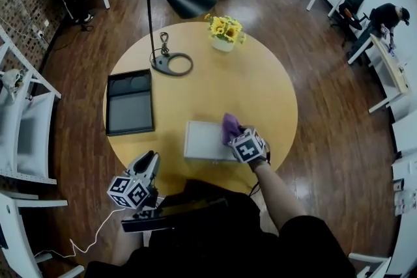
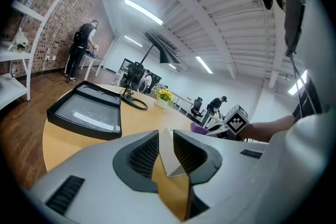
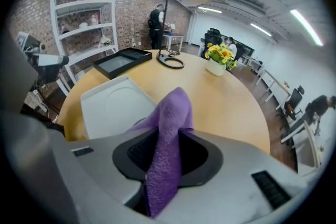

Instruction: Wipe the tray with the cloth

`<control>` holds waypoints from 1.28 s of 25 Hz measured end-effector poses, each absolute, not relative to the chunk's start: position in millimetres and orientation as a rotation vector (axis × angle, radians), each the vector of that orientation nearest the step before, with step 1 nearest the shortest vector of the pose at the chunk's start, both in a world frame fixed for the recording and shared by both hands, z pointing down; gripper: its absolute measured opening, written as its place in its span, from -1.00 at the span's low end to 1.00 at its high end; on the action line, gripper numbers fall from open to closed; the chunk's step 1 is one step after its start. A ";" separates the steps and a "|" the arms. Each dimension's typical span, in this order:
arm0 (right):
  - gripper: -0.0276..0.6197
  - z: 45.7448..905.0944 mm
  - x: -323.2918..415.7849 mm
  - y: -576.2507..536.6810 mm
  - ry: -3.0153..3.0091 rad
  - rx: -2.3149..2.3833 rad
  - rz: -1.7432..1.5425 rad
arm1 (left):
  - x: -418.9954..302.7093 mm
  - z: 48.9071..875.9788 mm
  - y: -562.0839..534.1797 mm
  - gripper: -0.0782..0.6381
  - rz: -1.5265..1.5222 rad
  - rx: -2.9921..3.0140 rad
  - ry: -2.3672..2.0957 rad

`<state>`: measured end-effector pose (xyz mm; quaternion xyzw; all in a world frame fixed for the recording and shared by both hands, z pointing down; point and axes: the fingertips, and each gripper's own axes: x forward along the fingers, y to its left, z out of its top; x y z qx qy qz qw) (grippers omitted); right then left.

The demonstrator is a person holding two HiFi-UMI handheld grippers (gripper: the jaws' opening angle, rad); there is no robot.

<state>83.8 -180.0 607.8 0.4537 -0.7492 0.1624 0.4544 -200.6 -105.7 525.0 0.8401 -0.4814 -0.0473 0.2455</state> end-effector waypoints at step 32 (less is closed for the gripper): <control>-0.60 632.2 41.2 -143.8 -2.004 1.077 0.644 | -215.3 528.2 -79.5 -0.56 -0.124 2.260 -1.360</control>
